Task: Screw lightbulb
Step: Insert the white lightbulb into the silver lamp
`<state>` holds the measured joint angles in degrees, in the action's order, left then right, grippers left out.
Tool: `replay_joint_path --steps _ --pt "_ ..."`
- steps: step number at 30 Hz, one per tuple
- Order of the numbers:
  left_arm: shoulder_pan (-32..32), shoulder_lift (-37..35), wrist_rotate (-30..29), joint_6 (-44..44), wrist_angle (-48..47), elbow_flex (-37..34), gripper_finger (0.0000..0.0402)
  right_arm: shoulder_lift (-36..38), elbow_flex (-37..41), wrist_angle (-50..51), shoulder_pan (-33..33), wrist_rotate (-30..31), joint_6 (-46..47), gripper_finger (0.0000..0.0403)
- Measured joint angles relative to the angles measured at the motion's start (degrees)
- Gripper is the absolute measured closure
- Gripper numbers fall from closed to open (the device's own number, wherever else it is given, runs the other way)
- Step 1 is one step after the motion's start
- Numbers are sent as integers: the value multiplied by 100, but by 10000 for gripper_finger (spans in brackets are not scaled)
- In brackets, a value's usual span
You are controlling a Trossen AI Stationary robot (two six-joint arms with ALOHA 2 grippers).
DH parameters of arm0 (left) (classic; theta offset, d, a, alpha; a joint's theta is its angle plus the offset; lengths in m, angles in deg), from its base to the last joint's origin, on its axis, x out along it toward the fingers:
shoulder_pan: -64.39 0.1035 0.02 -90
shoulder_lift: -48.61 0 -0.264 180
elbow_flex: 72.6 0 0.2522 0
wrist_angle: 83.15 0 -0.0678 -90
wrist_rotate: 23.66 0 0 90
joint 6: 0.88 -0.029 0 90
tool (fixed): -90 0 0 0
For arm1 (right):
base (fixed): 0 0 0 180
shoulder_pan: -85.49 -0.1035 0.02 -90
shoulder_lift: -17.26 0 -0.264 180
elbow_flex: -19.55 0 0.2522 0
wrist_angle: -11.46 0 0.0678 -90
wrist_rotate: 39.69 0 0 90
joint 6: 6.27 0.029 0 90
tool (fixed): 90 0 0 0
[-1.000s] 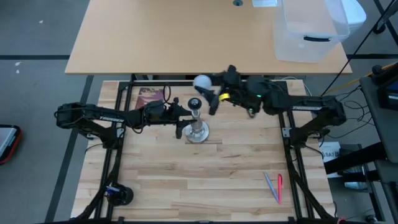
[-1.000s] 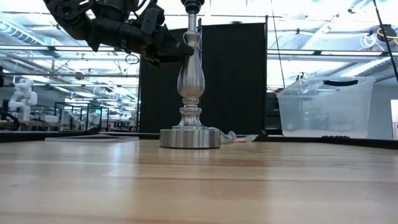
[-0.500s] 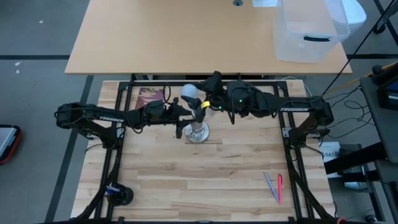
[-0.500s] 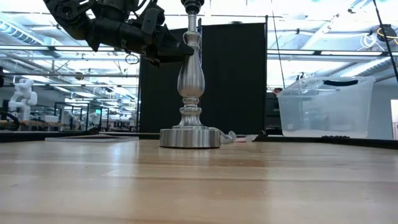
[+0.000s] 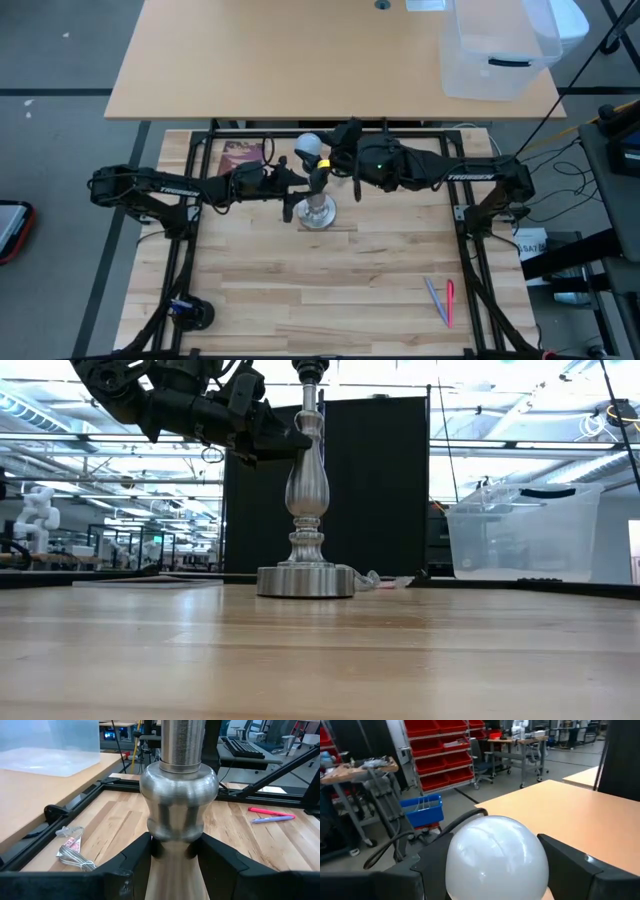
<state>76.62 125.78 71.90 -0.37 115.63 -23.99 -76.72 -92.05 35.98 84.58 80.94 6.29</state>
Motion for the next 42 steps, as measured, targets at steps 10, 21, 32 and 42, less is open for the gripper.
replay_joint_path --steps 10,21,32,42 --pt "0 -2 1 -20 -2 4 250 -42 61 -13 -295 906 223 147" --pt "2 -2 -9 -8 15 2 250 -236 55 -48 -488 1772 569 147" --pt "2 -11 -7 -2 -33 -2 250 -482 61 -322 -564 2261 669 147" --pt "7 -11 111 -82 -32 0 250 -549 66 -352 -711 2659 915 147"
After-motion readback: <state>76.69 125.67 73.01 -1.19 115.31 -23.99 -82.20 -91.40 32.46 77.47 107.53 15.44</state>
